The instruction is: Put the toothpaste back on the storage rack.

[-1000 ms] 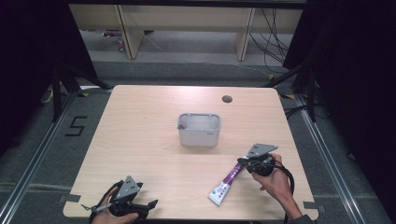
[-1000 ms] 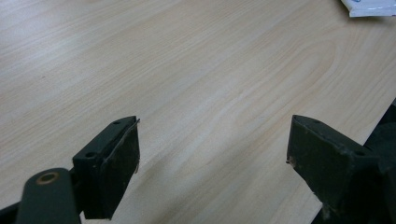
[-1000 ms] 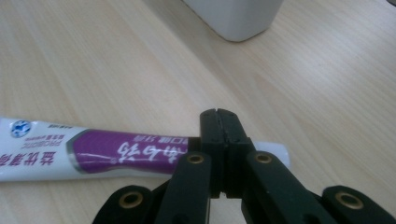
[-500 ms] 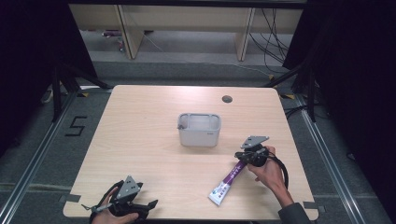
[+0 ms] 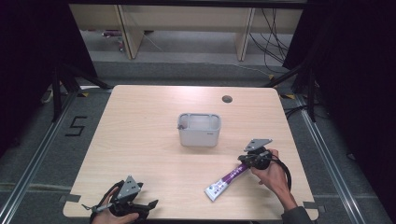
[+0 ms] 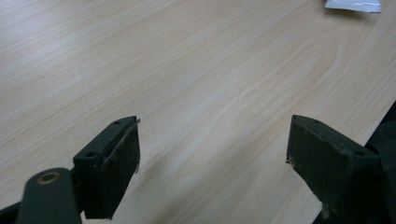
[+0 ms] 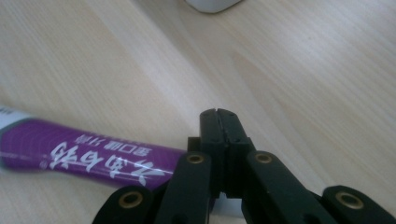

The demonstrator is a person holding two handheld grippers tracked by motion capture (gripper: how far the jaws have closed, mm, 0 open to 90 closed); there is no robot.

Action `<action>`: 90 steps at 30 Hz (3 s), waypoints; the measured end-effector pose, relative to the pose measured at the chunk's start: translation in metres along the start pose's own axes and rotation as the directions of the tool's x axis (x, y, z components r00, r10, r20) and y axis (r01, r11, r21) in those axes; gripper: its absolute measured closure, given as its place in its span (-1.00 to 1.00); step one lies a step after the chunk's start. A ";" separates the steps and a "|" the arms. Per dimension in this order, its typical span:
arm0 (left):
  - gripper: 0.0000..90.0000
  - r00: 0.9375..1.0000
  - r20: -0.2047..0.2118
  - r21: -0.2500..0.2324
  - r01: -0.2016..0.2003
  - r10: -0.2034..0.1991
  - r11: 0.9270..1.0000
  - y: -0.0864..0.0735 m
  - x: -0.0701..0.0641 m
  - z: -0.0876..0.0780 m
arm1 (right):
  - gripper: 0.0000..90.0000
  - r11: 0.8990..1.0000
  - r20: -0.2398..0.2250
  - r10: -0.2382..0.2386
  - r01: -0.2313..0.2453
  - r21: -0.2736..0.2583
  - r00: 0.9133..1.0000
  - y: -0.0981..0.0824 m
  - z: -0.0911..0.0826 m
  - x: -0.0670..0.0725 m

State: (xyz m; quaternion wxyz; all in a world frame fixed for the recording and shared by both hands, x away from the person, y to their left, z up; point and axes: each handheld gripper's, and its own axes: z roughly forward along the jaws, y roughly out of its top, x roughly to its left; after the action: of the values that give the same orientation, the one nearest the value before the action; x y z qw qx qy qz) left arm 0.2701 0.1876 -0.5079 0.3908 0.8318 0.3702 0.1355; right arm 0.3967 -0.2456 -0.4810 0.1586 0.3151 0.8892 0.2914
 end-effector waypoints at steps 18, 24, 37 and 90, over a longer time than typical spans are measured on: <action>-0.62 1.000 -0.004 -0.003 0.000 0.000 1.000 -0.001 0.000 -0.001 | 0.98 0.997 -0.031 0.059 -0.058 0.044 0.998 -0.027 -0.022 0.019; -0.62 1.000 -0.002 -0.004 0.006 -0.006 1.000 -0.001 -0.001 -0.001 | 0.96 0.998 -0.048 0.051 -0.049 0.044 0.998 -0.032 -0.025 0.029; -0.62 1.000 -0.005 -0.004 0.000 0.000 1.000 0.000 0.000 -0.001 | 0.79 0.999 -0.044 0.037 -0.036 0.025 0.998 -0.028 -0.035 0.036; -0.62 1.000 0.000 -0.007 0.009 -0.009 1.000 -0.001 0.000 -0.001 | 0.29 0.922 -0.141 0.025 0.031 0.385 0.990 0.033 0.012 0.045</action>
State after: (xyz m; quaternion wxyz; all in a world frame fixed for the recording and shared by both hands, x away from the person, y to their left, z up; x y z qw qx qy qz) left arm 0.2690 0.1881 -0.5084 0.3945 0.8286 0.3736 0.1349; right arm 0.3837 -0.1907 -0.4743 0.0295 0.3171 0.9387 0.1321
